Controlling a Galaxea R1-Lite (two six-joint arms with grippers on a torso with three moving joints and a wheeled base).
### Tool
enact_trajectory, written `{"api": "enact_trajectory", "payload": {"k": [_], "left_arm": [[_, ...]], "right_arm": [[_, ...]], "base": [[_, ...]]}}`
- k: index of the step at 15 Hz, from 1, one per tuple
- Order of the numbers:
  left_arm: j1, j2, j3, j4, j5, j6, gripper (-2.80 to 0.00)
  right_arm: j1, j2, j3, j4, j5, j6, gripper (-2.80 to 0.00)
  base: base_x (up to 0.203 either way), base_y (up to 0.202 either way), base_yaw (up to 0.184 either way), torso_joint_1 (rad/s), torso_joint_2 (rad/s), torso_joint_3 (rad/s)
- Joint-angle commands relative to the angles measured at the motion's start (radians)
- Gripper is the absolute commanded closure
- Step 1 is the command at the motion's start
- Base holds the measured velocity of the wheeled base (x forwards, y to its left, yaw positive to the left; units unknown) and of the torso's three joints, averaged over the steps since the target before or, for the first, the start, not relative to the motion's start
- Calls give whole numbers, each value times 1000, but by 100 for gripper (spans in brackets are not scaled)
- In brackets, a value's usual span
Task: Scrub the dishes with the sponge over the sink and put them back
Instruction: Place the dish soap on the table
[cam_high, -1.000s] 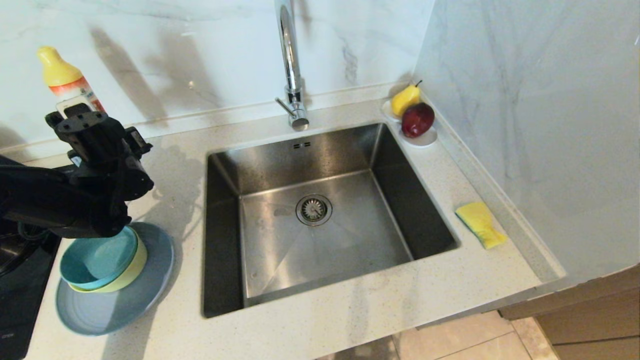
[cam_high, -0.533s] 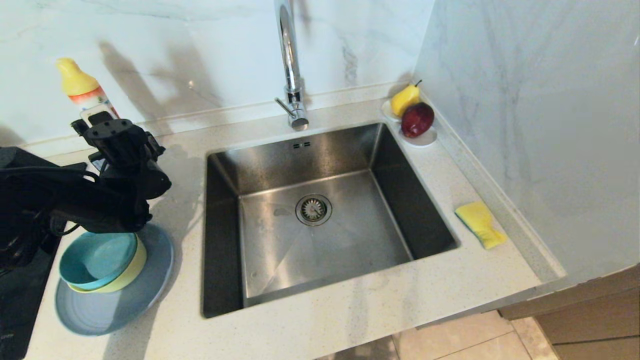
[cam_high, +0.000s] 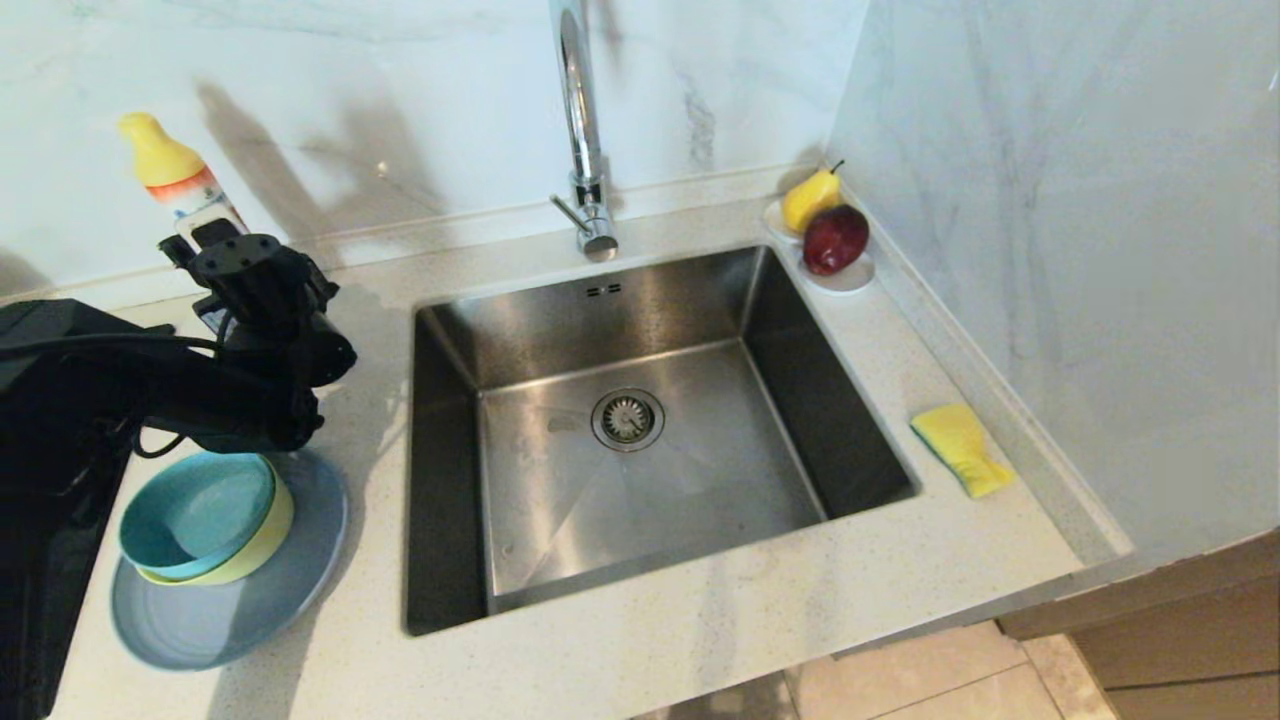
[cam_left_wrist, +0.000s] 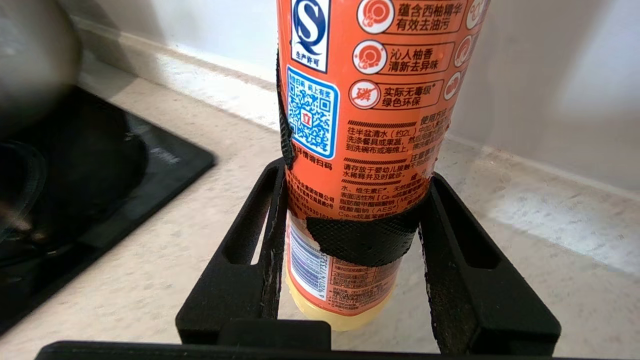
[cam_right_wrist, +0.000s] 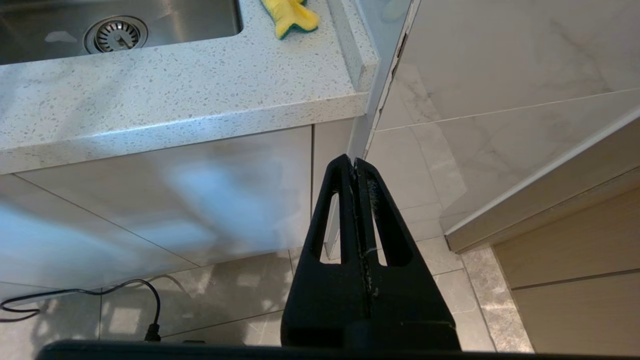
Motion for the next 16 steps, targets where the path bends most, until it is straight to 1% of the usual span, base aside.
{"api": "enact_trajectory", "payload": {"k": [1,8,16], "left_arm": [[-5,37,-30,-21,4,0,0],[-5,91,-123,-20,4,1,0],[-5,127,-149,-17,3,12,0]], "right_arm": [[1,0,0,-1,0,-1,0],[0,0,0,-1,0,-1,0],[0,0,0,-1,0,-1,0]], "base": [[0,0,0,0,0,0],[0,0,0,0,0,0],[0,0,0,0,0,0]]}}
